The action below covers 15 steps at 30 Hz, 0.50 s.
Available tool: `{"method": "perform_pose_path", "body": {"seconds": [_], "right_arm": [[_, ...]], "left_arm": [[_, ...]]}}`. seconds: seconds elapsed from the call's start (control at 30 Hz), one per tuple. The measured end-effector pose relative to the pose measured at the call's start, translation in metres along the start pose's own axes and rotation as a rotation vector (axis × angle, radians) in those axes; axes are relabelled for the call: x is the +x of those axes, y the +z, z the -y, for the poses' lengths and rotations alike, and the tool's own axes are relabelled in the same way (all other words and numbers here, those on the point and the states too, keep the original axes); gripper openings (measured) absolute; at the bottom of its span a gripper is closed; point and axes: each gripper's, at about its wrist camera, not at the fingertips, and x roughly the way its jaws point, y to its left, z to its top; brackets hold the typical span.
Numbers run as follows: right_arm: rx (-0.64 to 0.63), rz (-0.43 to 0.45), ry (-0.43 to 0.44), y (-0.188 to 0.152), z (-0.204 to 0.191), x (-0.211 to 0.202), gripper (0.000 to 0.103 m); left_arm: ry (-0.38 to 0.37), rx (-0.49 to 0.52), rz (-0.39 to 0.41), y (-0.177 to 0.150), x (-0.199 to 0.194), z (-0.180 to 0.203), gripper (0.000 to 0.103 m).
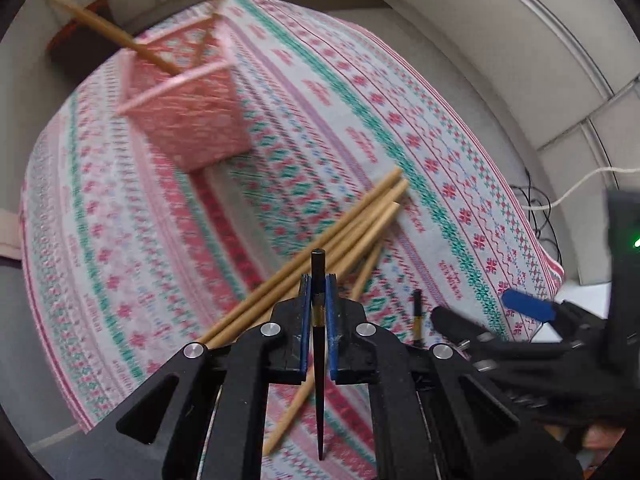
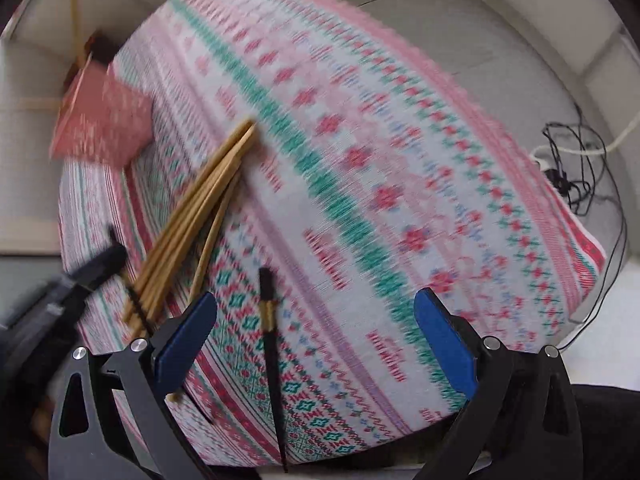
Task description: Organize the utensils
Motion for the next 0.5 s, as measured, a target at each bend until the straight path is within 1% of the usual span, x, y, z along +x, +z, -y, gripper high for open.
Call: {"method": "perform_pose_path", "body": {"seconds": [0.07,0.1,0.13,0.17,0.2,0.23,0.27,0.3,0.33,0.4,0.5], "right_arm": [[-0.047,-0.024,-0.031,-0.006,-0.014,0.013,0.092],[-0.079,-0.035,-0.062,-0.009,-0.022,0.02,0.087],[-0.104,-0.017,-0.097,-0.012,-0.028,0.023,0.086],[-0.13,0.017,-0.122,-0.016,-0.035,0.023,0.083],[-0.154,0.046,-0.164,-0.019,-0.04,0.022,0.07],[-0.177,0.08,-0.196,-0.022,-0.045,0.021,0.054],[-0.194,0.102,-0.202,-0.023,-0.048,0.019,0.045],[-0.2,0.116,-0.209,-0.023,-0.049,0.018,0.027],[-0.196,0.108,-0.18,-0.021,-0.047,0.018,0.011],[-0.173,0.101,-0.144,-0.018,-0.041,0.015,0.008],[-0.153,0.119,-0.076,-0.013,-0.032,0.002,0.007]], "left_arm": [[0.019,-0.028,0.04,-0.003,-0.014,-0.017,0.006],[0.022,-0.038,0.055,-0.006,-0.025,-0.025,0.006],[0.025,-0.048,0.075,-0.006,-0.033,-0.032,0.006],[0.028,-0.054,0.092,-0.006,-0.04,-0.036,0.006],[0.026,-0.06,0.109,-0.007,-0.046,-0.04,0.006],[0.022,-0.066,0.124,-0.006,-0.053,-0.045,0.006],[0.021,-0.069,0.137,-0.006,-0.059,-0.049,0.006],[0.02,-0.071,0.148,-0.006,-0.063,-0.05,0.006],[0.017,-0.069,0.157,-0.006,-0.067,-0.052,0.006],[0.012,-0.062,0.167,-0.006,-0.073,-0.051,0.006],[0.0,-0.052,0.19,-0.005,-0.084,-0.048,0.006]]}}
